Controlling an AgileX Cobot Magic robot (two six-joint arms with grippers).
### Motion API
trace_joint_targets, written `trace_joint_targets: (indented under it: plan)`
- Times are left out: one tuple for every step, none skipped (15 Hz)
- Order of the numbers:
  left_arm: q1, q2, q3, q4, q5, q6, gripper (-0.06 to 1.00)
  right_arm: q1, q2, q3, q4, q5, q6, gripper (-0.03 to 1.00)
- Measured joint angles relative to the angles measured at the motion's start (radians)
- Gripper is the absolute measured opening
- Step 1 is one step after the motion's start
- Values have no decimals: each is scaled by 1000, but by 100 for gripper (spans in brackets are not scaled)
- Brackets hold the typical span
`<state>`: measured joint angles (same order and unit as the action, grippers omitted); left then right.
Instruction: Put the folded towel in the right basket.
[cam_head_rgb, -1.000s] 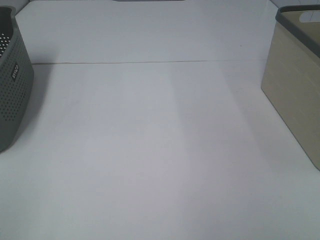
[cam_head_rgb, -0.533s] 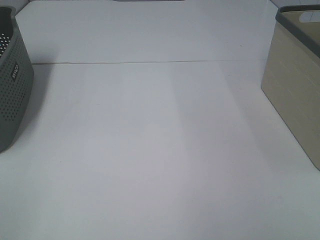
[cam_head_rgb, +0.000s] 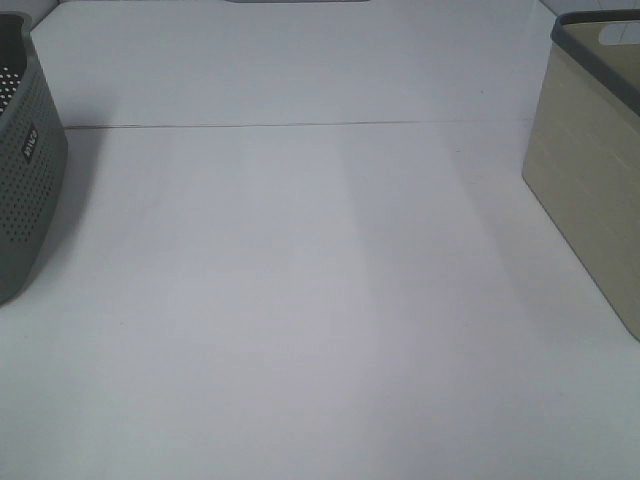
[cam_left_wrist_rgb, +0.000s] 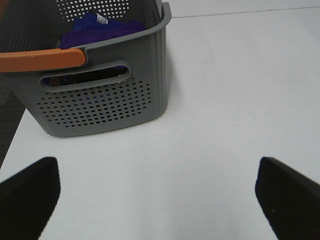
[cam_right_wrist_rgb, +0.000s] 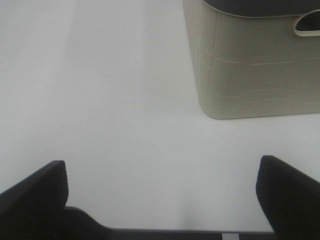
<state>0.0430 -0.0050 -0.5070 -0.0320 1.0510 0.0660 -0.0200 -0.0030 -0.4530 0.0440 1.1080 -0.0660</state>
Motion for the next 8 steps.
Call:
trace_joint_targets:
  plan:
    - [0, 0, 0, -1, 0, 0, 99, 0, 0, 0, 0, 0, 0, 98]
    - [0, 0, 0, -3, 0, 0, 99, 0, 0, 0, 0, 0, 1, 98]
    - [0, 0, 0, -4, 0, 0, 99, 0, 0, 0, 0, 0, 0, 98]
    - [0, 0, 0, -4, 0, 0, 99, 0, 0, 0, 0, 0, 0, 98]
    - [0, 0, 0, -4, 0, 0, 99, 0, 0, 0, 1, 0, 0, 98]
    - [0, 0, 0, -4, 0, 0, 99, 0, 0, 0, 1, 0, 0, 98]
    - [0, 0, 0, -4, 0, 0, 99, 0, 0, 0, 1, 0, 0, 98]
    - [0, 0, 0, -5, 0, 0, 99, 0, 0, 0, 1, 0, 0, 98]
